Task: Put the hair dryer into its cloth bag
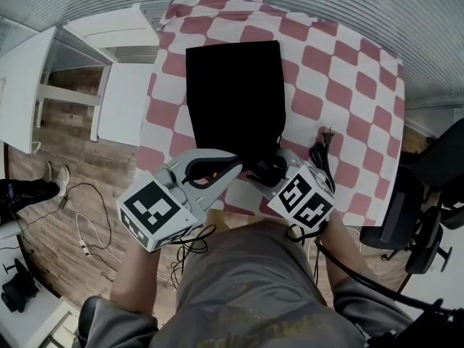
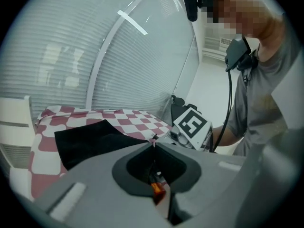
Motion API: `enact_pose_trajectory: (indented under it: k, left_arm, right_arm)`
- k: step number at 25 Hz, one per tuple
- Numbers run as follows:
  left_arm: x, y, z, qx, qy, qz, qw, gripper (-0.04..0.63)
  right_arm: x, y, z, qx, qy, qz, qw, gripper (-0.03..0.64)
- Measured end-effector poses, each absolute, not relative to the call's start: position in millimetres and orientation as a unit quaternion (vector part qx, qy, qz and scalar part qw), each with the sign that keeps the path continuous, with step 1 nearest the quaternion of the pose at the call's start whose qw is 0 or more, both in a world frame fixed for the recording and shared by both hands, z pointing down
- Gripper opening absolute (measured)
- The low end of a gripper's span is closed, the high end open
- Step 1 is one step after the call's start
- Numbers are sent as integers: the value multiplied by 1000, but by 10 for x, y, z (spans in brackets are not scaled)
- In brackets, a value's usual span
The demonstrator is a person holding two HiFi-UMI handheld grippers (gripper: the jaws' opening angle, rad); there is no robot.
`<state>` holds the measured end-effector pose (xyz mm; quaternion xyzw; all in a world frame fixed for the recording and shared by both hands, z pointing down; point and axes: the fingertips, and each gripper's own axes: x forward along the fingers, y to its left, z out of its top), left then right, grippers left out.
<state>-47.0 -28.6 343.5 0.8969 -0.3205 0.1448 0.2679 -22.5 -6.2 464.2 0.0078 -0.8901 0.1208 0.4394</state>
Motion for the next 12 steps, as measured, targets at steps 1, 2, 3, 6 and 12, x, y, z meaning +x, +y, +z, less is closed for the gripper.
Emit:
enact_pose_trajectory:
  k: [1, 2, 3, 6, 12]
  left_arm:
    - [-439, -270, 3412, 900, -313, 138, 272, 12]
    - [-410, -255, 3384, 901, -306, 131, 277, 12]
    - [-393, -243, 3368, 902, -304, 127, 280, 12]
    - [-478, -254, 3377, 897, -330, 119, 268, 12]
    - [-1068, -308, 3406, 859, -437, 107, 244, 137]
  right_arm:
    - [-226, -115, 4650, 23, -889, 126, 439, 216]
    - [-224, -178, 4660, 40, -888, 131, 439, 216]
    - [-223, -240, 4670, 55, -886, 135, 439, 216]
    - [-251, -342, 4666, 68, -885, 146, 437, 216]
    - [-271, -354, 4675, 70, -885, 144, 438, 216]
